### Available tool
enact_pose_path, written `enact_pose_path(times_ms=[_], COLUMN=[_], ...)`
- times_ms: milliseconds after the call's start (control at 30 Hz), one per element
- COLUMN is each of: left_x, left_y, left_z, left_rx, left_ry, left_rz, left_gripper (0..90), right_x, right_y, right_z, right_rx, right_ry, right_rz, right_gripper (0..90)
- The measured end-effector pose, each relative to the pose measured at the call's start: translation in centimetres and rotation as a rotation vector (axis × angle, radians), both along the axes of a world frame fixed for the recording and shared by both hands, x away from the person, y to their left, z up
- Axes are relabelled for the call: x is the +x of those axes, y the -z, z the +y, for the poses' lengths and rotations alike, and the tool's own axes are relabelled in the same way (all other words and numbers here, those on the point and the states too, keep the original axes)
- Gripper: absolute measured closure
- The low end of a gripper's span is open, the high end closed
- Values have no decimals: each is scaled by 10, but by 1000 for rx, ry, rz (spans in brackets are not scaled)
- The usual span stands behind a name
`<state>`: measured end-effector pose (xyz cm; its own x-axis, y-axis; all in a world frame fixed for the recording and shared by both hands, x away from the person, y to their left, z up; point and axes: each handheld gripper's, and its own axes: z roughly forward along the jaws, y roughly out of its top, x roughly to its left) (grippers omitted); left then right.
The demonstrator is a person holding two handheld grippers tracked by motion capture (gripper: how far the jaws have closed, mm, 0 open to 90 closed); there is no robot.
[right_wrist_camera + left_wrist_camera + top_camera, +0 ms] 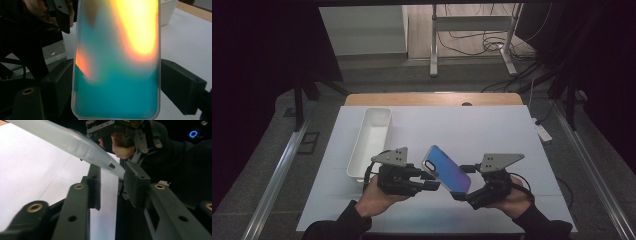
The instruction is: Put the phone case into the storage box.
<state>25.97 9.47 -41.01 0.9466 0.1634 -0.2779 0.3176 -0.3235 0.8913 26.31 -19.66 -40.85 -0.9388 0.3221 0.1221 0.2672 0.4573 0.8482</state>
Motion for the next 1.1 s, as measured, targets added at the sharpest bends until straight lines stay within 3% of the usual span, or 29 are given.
enact_pose_path(times_ms=[467, 767, 1100], left_x=[4, 2, -2], left_y=[3, 3, 4], left_z=[4, 1, -3], left_rx=[-41, -43, -25], left_ry=[80, 157, 187], left_rz=[51, 13, -46], left_gripper=[804, 864, 878], right_x=[0, 1, 3], right_y=[2, 5, 11], right_z=[2, 3, 8], right_rx=[-2, -4, -18], right_ry=[-41, -110, -145], right_rz=[12, 25, 58], right_gripper=[167, 165, 157])
